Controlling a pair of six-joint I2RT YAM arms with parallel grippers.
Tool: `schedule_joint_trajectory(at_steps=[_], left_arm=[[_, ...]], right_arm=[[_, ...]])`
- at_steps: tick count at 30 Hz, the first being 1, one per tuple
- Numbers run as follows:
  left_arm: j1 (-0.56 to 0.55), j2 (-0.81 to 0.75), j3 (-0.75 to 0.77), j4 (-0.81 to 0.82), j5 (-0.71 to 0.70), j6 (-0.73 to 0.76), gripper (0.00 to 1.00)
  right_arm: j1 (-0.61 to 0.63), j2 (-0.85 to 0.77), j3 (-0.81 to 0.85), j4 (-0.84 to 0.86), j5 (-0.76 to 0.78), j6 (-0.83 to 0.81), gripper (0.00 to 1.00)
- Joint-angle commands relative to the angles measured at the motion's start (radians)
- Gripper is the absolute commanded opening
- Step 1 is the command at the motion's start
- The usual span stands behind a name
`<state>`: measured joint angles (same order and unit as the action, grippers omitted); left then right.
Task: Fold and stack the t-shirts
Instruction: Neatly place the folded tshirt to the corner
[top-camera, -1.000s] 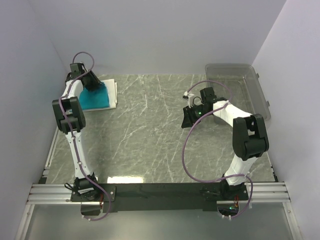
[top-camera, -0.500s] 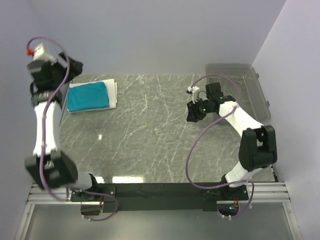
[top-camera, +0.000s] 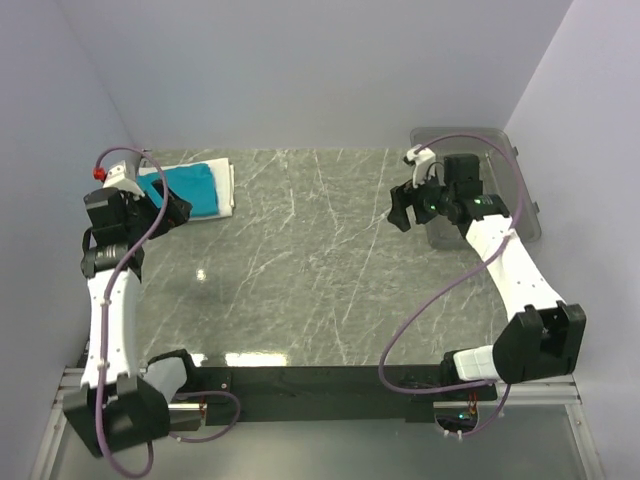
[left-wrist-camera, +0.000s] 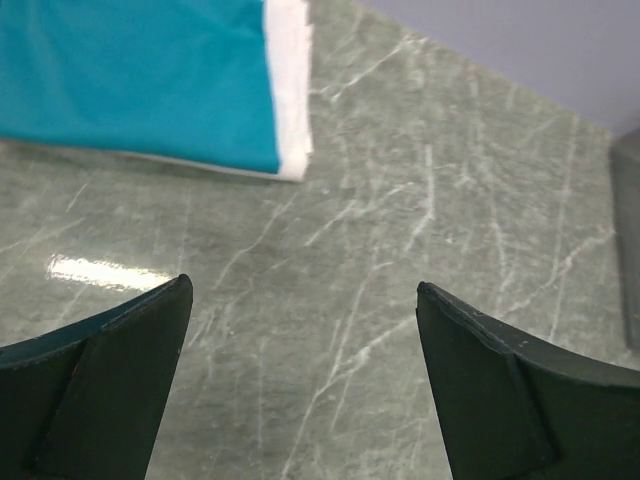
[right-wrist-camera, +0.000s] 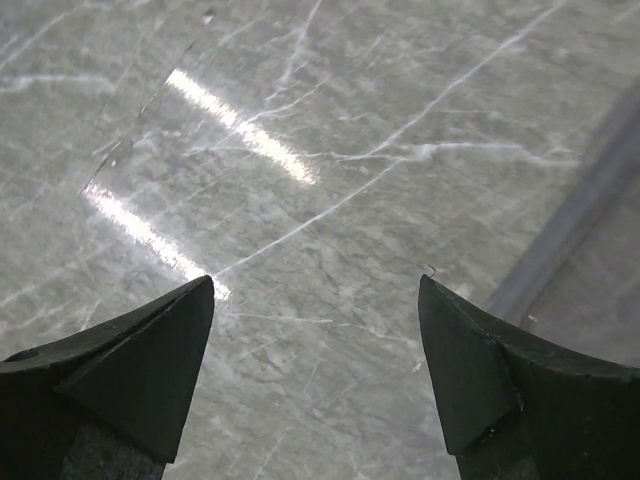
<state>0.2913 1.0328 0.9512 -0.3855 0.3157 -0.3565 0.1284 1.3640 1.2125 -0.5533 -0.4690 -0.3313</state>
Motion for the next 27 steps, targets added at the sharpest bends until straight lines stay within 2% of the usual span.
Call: schedule_joint_trajectory(at_steps=[1, 7, 8, 13, 17, 27], left_arm=[[-0.029, -0.095, -0.025, -0.018, -0.007, 0.033, 1.00], [-0.046, -0.192, -0.043, -0.049, -0.017, -0.016, 0.99], [-0.049, -0.198, -0.042, -0.055, -0.018, -0.019, 0.99], [-0.052, -0.241, -0.032, -0.075, -0.023, -0.016, 0.99], [-0.066, -0.247, -0.017, -0.090, -0.041, -0.010, 1.00], [-0.075, -0.234, 0.004, -0.092, -0.050, -0.006, 0.99]], right_arm=[[-0.022, -0.072, 0.024, 0.039, 0.120, 0.090, 0.89], [-0.046, -0.120, 0.004, 0.096, 0.373, 0.242, 0.91], [-0.047, -0.118, -0.001, 0.108, 0.454, 0.267, 0.91], [-0.076, -0.127, -0.010, 0.093, 0.418, 0.321, 0.92], [-0.082, -0.148, -0.019, 0.095, 0.464, 0.357, 0.93], [-0.093, -0.226, -0.086, 0.092, 0.460, 0.293, 0.93]])
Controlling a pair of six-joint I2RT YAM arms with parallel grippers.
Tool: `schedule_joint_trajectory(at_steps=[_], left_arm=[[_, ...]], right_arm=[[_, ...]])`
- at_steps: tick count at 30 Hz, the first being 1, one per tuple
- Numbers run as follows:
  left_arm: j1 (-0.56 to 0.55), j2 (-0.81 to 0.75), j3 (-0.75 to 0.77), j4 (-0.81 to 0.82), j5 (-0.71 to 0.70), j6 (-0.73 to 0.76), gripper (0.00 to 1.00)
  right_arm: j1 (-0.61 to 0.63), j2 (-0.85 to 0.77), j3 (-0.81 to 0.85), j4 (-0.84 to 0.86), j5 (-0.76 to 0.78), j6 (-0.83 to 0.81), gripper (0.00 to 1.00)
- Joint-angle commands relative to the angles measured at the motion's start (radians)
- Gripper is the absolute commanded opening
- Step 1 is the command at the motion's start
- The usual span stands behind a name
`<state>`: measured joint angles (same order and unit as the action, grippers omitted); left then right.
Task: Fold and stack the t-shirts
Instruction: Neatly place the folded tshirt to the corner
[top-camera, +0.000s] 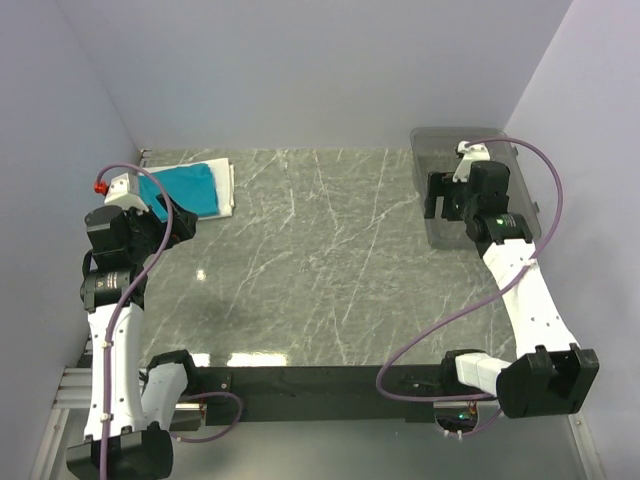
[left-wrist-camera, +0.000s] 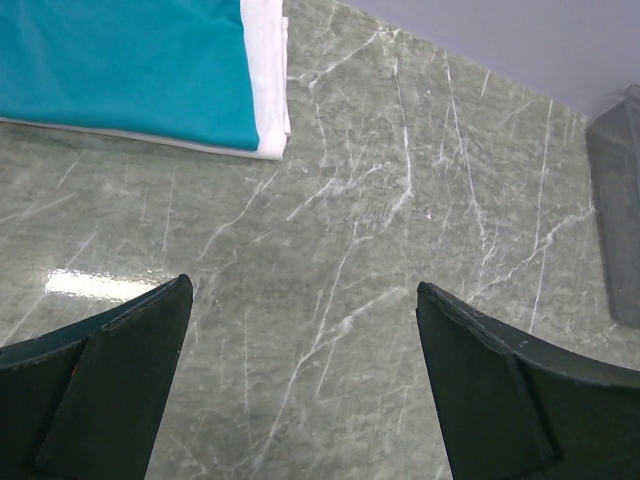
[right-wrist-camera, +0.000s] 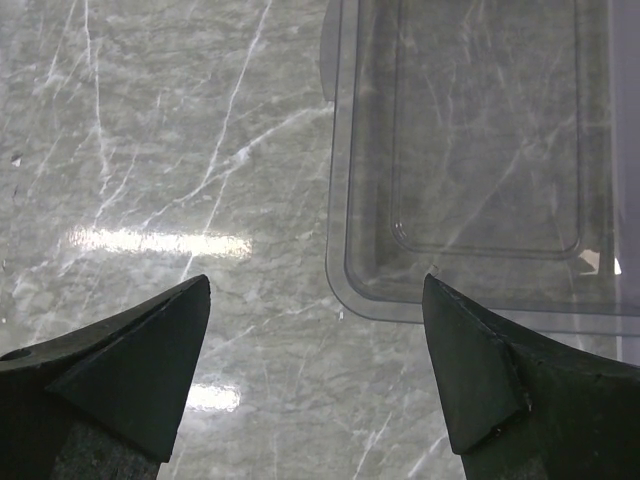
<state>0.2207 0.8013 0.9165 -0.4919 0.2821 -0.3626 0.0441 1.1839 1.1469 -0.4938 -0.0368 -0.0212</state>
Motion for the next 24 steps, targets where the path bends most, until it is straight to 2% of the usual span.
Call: schedule_joint_trajectory(at_steps=[1, 9, 24], left_arm=[[-0.004, 0.001, 0.035, 0.018, -0.018, 0.004, 0.99], [-0.007, 0.047, 0.061, 0.027, -0.024, 0.008, 0.99], [-0.007, 0.053, 0.030, 0.062, -0.044, 0.008, 1.00]], right_arm=[[-0.009, -0.058, -0.027, 0.035, 0.029, -0.020, 0.93], [-0.013, -0.095, -0.091, 0.052, 0.035, -0.046, 0.93], [-0.015, -0.072, -0.092, 0.057, -0.002, -0.065, 0.93]])
